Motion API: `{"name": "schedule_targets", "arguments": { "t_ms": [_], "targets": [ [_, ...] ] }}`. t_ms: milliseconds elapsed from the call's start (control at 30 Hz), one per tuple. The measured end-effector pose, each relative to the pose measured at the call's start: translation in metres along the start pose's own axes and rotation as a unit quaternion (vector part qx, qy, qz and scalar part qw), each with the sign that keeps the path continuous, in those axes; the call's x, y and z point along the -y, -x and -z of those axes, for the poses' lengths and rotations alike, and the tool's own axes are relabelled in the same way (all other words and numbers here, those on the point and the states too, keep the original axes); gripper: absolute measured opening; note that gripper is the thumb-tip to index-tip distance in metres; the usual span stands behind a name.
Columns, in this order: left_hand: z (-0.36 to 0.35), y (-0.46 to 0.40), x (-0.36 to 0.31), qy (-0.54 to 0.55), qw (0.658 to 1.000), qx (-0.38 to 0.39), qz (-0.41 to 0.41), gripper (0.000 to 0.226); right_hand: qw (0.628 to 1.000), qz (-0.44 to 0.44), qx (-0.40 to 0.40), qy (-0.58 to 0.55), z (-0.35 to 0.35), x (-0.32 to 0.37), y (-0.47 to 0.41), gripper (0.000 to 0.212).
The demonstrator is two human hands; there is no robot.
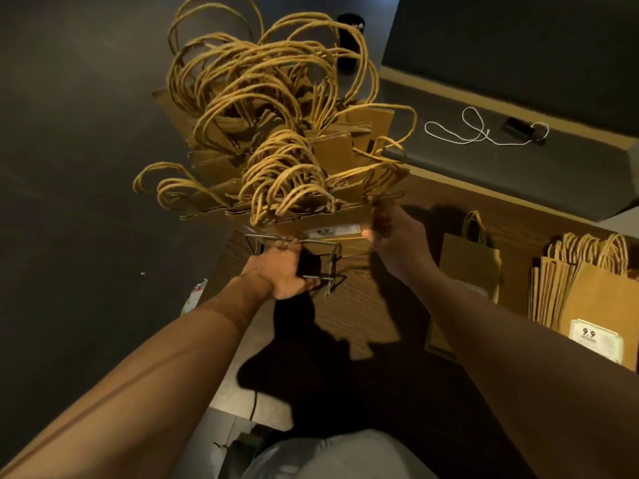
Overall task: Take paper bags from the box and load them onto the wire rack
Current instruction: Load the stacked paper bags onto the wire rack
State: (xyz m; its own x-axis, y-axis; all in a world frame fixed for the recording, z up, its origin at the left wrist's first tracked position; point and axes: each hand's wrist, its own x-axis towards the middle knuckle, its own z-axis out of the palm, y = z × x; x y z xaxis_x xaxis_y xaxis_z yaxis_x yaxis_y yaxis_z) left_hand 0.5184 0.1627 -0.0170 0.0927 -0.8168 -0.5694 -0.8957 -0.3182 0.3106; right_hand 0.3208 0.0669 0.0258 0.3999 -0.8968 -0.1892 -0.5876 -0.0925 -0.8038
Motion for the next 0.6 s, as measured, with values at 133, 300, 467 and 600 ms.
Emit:
{"name": "schedule_targets", "arguments": {
  "t_ms": [133,300,467,600],
  "targets": [
    [0.006,-0.002,0.006,0.077,0.996,0.036,0.006,0.079,0.999,0.008,-0.026,-0.022,-0.005,-0.001,0.0,0.021],
    [0.008,0.0,0.004,0.028,0.999,0.041,0.015,0.067,0.989,0.007,-0.003,-0.147,0.002,0.013,-0.007,0.016],
    [0.002,0.008,-0.002,-0.082,0.996,0.02,-0.023,0.069,0.977,-0.029,0.007,-0.21,-0.005,0.022,-0.004,0.025],
    [0.0,0.004,-0.006,-0.124,0.989,0.081,0.007,0.079,0.98,-0.03,0.01,-0.195,-0.003,0.024,-0.005,0.022]
  ]
}}
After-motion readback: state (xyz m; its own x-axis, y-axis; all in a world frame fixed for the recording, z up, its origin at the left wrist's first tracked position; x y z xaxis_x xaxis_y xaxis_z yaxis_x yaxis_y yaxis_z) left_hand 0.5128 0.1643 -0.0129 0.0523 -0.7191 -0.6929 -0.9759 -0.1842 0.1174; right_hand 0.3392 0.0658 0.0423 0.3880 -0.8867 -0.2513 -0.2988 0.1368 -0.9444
